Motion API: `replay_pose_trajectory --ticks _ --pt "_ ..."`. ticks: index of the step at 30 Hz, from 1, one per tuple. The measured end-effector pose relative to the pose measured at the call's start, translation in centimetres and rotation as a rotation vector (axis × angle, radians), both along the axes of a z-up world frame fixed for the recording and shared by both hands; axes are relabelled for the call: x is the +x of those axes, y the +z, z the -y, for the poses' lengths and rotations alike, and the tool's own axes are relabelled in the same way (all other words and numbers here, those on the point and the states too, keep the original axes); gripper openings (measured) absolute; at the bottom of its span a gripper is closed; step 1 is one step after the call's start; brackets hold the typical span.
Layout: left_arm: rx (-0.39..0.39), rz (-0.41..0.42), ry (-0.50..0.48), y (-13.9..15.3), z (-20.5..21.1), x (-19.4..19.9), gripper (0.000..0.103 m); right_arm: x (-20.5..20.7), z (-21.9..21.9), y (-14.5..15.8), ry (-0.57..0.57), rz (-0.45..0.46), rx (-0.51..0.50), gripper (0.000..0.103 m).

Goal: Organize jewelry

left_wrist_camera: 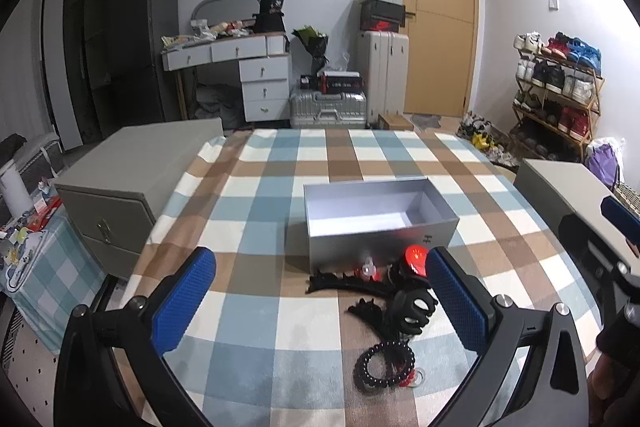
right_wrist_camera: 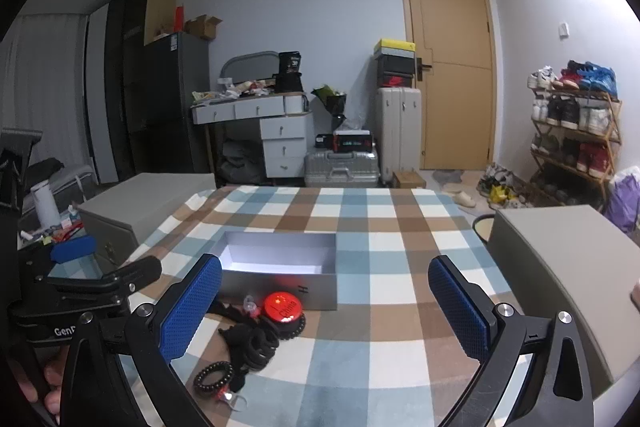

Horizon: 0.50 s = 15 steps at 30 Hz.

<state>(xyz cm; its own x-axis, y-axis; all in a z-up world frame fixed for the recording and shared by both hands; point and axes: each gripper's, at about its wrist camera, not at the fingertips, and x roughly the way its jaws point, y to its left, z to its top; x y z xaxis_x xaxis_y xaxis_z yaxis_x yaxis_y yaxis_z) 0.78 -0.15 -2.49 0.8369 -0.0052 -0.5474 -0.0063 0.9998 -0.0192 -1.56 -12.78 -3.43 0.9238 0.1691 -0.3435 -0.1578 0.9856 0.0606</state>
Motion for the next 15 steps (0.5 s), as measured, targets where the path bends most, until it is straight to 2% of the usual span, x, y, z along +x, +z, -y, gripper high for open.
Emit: replay_pose_trajectory --ticks 4,10,15 --pt "-0.027 -0.048 -0.044 -1.1 0.0 0.4 0.102 0.3 0.3 -0.6 -0.007 -0.017 0.005 0.103" --pt "-0.09 -0.175 -0.186 -3.3 0.3 1.3 0.102 0.9 0.7 -2.0 -0.018 -0.047 0.011 0.103" --pt "-0.076 -0.277 -0.254 -5.8 0.8 1.2 0.102 1.6 1.1 -3.3 -0.025 -0.082 0.028 0.103"
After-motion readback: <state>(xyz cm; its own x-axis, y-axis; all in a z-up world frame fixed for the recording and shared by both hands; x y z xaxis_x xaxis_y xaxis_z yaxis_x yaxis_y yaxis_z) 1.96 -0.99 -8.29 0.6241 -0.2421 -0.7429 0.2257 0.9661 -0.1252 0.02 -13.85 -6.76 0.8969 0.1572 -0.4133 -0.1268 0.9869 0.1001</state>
